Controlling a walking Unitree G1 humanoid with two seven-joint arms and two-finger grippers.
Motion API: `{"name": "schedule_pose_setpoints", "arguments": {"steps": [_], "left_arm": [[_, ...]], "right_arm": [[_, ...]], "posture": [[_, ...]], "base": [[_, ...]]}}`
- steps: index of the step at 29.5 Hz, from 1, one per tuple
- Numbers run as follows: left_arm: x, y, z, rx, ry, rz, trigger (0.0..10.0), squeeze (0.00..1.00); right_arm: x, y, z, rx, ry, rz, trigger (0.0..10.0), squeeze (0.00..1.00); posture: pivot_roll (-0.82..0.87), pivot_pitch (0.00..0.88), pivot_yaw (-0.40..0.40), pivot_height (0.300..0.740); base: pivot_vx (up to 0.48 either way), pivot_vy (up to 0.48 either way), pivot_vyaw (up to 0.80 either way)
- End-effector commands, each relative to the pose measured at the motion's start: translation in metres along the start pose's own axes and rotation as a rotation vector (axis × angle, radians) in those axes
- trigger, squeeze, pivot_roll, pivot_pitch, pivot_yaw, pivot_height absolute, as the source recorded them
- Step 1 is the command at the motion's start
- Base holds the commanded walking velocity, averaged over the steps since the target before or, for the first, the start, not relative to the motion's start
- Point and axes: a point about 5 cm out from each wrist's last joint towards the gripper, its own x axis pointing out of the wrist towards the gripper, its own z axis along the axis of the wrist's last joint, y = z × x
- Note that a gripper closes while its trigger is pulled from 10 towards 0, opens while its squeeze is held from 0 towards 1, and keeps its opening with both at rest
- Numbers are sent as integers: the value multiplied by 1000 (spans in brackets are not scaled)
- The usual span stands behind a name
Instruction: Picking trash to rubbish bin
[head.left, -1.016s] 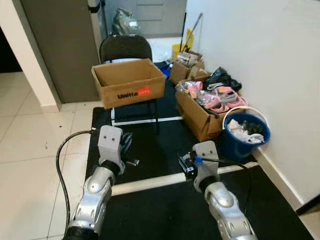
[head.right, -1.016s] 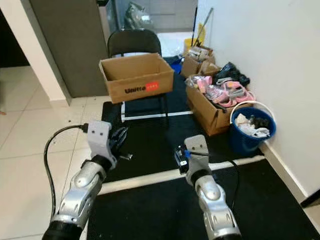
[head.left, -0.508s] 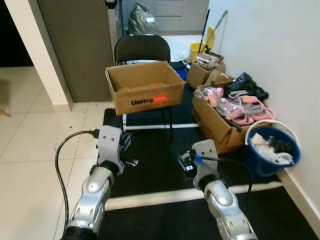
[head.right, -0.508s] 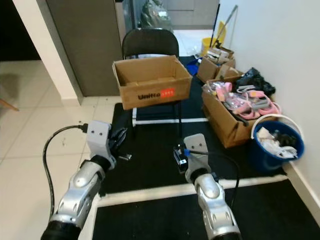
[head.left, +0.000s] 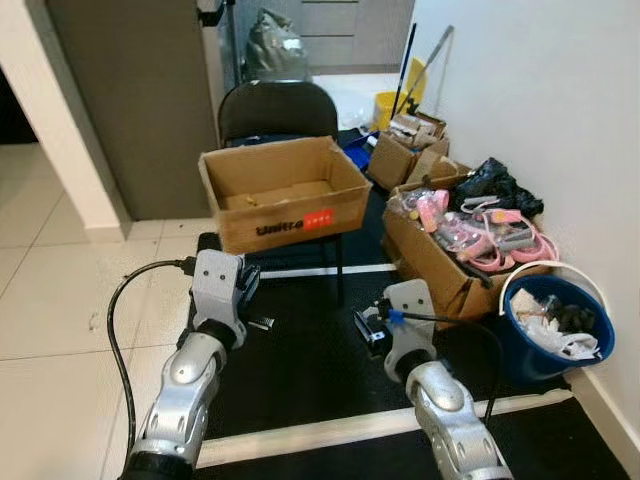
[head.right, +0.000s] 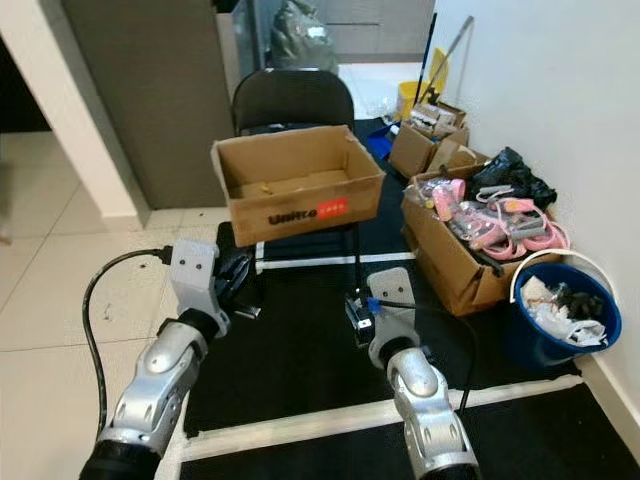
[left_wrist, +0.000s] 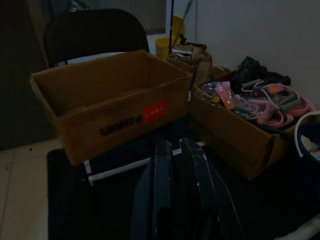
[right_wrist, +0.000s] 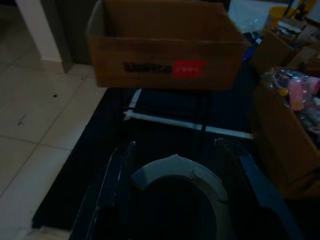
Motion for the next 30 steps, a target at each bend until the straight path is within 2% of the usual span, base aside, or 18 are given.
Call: {"name": "schedule_pose_setpoints", "arguments": {"steps": [1,30], "left_arm": [[0,-2,0,2,4,-7,10000,0],[-5,-2,-2,5,8,-12,10000,0]], "right_arm": [[0,1,-3,1,16,2,10000,0],[1,4,-4,-1,16,15,10000,0]], "posture": [[-11,73,15,740],[-6,57,8,740]], "base": [[435,0,0],[436,0,0]]}}
